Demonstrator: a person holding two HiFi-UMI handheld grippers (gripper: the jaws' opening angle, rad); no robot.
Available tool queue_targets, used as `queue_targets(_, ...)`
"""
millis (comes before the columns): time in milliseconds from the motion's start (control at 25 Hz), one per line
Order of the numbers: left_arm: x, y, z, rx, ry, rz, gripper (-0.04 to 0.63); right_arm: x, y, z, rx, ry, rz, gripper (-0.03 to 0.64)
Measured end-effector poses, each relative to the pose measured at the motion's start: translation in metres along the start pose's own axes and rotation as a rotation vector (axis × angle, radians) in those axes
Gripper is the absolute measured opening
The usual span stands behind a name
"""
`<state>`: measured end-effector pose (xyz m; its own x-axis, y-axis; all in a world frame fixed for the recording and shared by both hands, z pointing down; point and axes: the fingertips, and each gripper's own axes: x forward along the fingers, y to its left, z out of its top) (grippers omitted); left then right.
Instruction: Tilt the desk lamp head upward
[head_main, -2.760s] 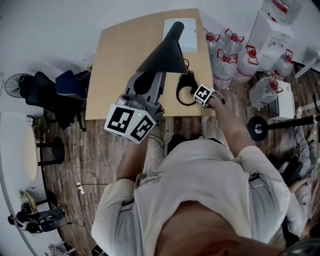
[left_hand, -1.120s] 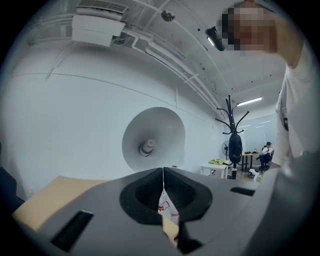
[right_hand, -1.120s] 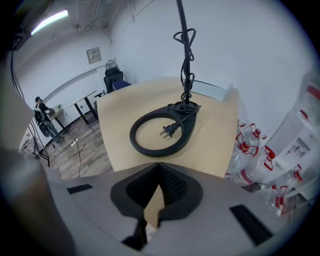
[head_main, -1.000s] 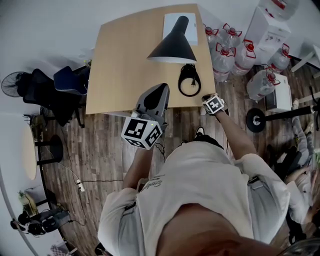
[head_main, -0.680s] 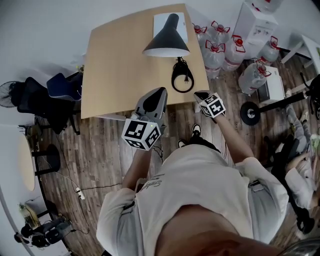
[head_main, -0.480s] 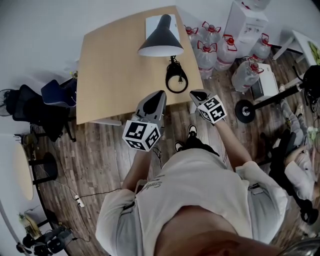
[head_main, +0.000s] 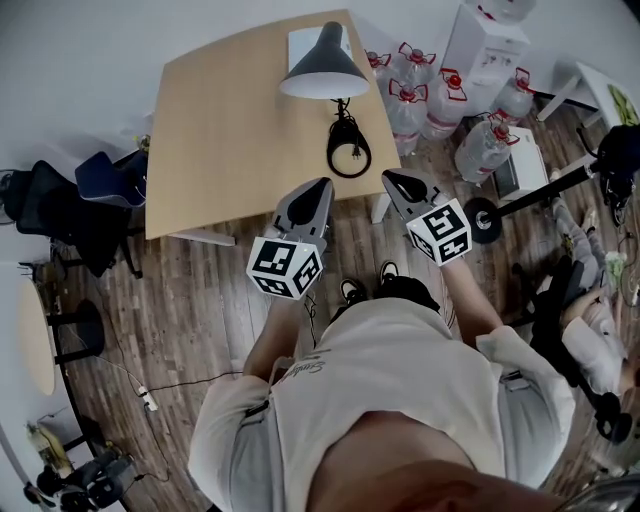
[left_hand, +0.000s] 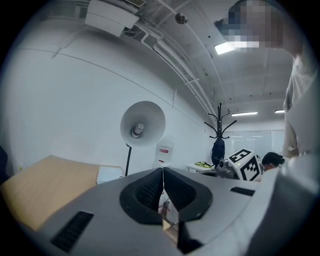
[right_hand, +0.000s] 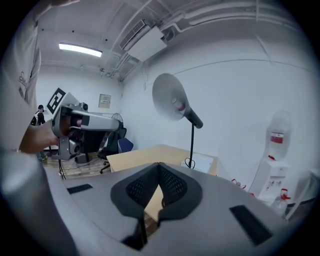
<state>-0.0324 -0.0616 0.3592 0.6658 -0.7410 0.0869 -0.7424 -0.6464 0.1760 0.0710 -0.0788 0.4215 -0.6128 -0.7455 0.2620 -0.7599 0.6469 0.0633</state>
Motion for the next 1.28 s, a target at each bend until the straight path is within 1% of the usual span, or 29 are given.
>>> queue_targets(120, -0.005, 0.000, 0.008, 0.016, -0.009, 0.028, 0.015, -0.007, 0.004, 0.027, -0.005, -0.072, 0.023, -0.006)
queue_targets(280, -0.008, -0.004, 0.020, -0.005, -0.018, 0.043, 0.015, -0.014, 0.005, 0.058, 0.005, -0.156, 0.047, -0.006)
queue_targets(400, -0.010, -0.010, 0.025, 0.016, -0.013, 0.066, 0.015, -0.019, 0.005, 0.074, 0.005, -0.200, 0.065, -0.006)
queue_targets(600, -0.012, -0.013, 0.023, 0.025, 0.006, 0.101, 0.015, -0.020, 0.000, 0.075, -0.003, -0.198, 0.092, -0.006)
queue_targets(800, -0.011, -0.009, 0.027, 0.022, 0.001, 0.123, 0.015, -0.027, -0.013, 0.085, 0.007, -0.213, 0.080, -0.006)
queue_targets(920, -0.009, -0.008, 0.026, 0.017, 0.002, 0.123, 0.015, -0.030, -0.014, 0.091, -0.002, -0.221, 0.085, -0.006)
queue_targets(1160, 0.002, -0.010, 0.024, 0.029, 0.000, 0.114, 0.015, -0.032, -0.009, 0.096, -0.039, -0.221, 0.106, -0.006)
queue_targets(1280, 0.002, -0.010, 0.023, 0.016, 0.003, 0.113, 0.015, -0.034, -0.006, 0.100, -0.041, -0.225, 0.109, -0.006)
